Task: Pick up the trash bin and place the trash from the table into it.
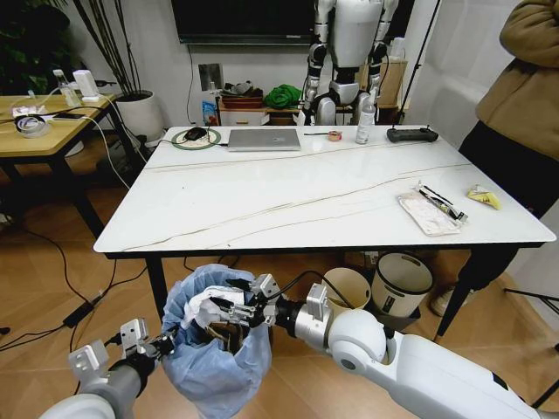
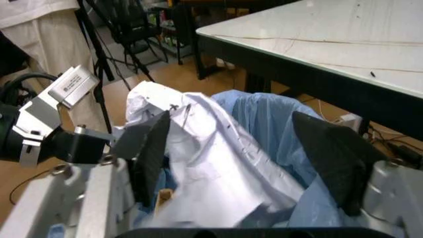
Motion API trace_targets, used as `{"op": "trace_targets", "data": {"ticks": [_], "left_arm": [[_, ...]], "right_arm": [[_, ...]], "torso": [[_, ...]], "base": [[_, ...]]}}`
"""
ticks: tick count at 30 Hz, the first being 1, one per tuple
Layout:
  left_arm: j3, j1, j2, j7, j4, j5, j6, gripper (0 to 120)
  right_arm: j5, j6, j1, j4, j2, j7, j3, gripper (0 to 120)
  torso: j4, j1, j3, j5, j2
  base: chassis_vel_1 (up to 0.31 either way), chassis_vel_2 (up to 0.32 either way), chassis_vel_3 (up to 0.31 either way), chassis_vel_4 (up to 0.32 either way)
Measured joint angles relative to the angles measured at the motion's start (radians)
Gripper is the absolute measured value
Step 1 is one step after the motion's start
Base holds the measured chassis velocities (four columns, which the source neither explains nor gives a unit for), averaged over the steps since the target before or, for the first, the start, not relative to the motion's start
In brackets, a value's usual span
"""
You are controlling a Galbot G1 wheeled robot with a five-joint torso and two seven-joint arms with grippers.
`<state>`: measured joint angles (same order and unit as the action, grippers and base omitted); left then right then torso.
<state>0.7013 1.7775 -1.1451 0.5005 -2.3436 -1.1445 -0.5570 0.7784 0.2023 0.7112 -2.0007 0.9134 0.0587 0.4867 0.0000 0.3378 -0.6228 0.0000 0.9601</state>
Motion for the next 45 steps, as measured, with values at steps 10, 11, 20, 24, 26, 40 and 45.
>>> {"op": "trace_targets", "data": {"ticks": [10,11,20,24,26,40,45], "left_arm": [[0.0,-0.001,-0.001,0.0,0.01,-0.002,0.001,0],[0.0,-0.003,-0.002,0.0,0.01,-0.003,0.001,0],[0.002,-0.009,0.001,0.008,0.005,-0.021,0.001,0],[0.003,-0.011,0.002,0.009,0.005,-0.024,0.001,0],[0.002,-0.013,0.002,0.009,0.005,-0.024,0.001,0],[-0.008,-0.02,0.004,0.01,0.021,-0.024,0.001,0],[-0.012,-0.015,0.002,0.011,0.026,-0.023,0.001,0]], "right_arm": [[0.009,0.003,-0.005,-0.025,-0.009,-0.026,-0.011,100],[0.007,0.003,-0.002,-0.025,-0.01,-0.027,-0.011,100],[-0.046,0.027,0.023,-0.012,-0.017,-0.058,-0.015,100],[-0.07,0.042,0.029,-0.01,-0.027,-0.069,-0.023,100],[-0.069,0.046,0.037,-0.016,-0.033,-0.073,-0.033,100],[0.025,0.042,0.073,-0.111,-0.103,-0.106,-0.128,100],[0.076,-0.039,0.067,-0.091,-0.109,-0.231,-0.195,100]], "torso": [[0.0001,0.0,0.0,0.0,0.0],[0.0001,0.0,0.0,-0.0001,0.0],[0.0,0.0,0.0,0.0,0.0],[0.0,0.0,0.0,0.0,0.0],[0.0,0.0,0.0,0.0001,0.0],[-0.0001,0.0,0.0,0.0001,0.0],[0.0002,0.0,0.0,0.0,0.0]], "base": [[0.0,0.0,0.0,0.0],[0.0,0.0,0.0,0.0],[0.0,0.0,0.0,0.0],[0.0,0.0,0.0,0.0],[0.0,0.0,0.0,0.0],[0.0,0.0,0.0,0.0],[0.0,0.0,0.0,0.0]]}}
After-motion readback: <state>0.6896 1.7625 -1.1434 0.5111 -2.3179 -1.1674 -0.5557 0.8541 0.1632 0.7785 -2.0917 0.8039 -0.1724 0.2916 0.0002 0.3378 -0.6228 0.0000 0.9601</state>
